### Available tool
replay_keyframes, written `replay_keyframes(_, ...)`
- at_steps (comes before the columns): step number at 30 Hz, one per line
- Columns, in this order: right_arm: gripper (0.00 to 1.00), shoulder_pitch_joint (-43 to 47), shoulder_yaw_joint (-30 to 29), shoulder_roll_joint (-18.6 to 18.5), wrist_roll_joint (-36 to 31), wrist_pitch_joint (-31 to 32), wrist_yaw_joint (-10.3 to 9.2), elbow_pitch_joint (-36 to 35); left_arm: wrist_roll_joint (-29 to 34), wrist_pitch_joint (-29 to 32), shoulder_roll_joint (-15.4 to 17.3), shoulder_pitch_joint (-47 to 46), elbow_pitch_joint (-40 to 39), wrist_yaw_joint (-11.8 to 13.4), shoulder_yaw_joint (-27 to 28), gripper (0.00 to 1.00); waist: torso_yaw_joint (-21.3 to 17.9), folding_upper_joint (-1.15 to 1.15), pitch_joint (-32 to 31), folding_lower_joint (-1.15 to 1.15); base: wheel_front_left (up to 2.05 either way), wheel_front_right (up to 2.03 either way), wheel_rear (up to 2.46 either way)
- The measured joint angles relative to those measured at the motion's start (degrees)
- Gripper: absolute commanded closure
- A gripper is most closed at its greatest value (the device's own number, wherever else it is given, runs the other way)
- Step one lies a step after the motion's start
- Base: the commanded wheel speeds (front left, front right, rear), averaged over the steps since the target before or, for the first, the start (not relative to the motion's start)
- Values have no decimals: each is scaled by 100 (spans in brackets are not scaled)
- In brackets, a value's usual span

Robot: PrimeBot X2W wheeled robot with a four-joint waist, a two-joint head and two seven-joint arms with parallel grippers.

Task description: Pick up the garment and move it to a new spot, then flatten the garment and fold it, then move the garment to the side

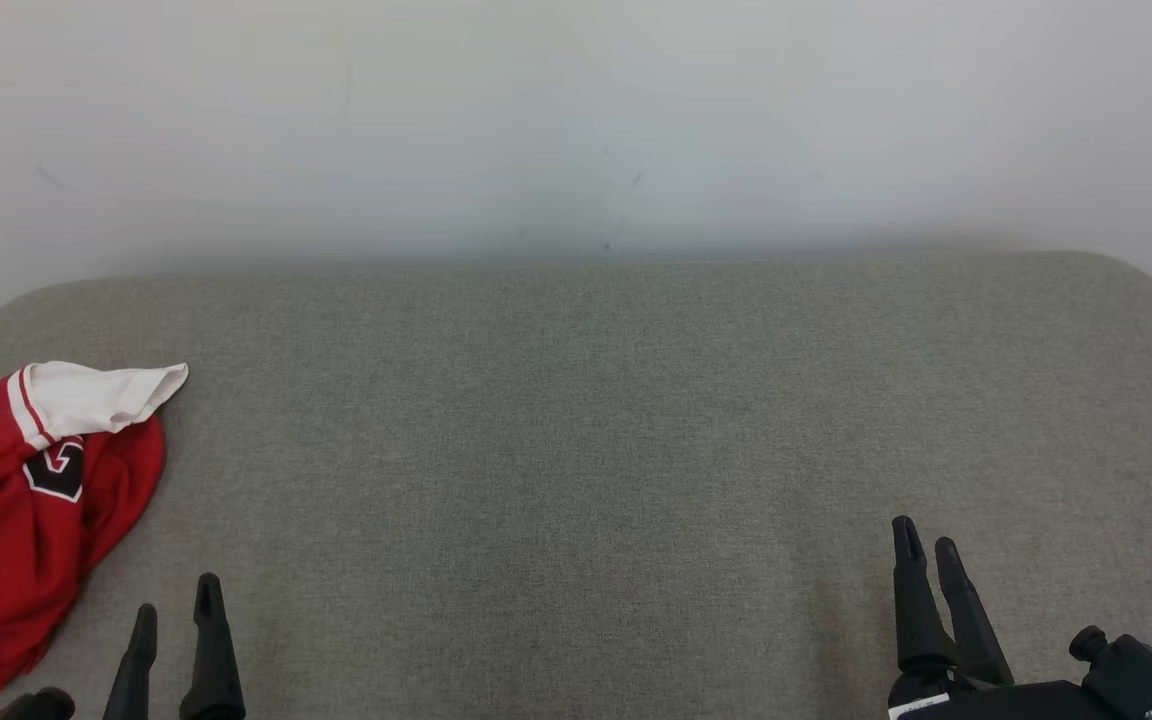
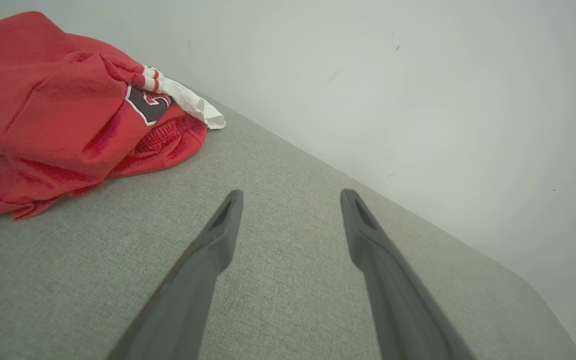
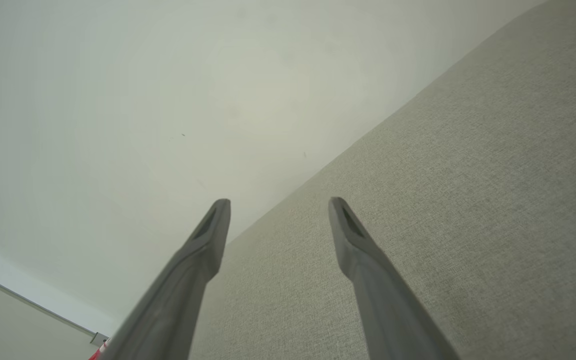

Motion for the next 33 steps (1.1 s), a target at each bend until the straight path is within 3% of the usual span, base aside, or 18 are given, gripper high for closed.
replay_keyframes(33,0,-121,-157,-1,-2525,-224,4,220,1978,-697,427,187,-268,-178,-433,0,-78,0,-68,0,0,0,0)
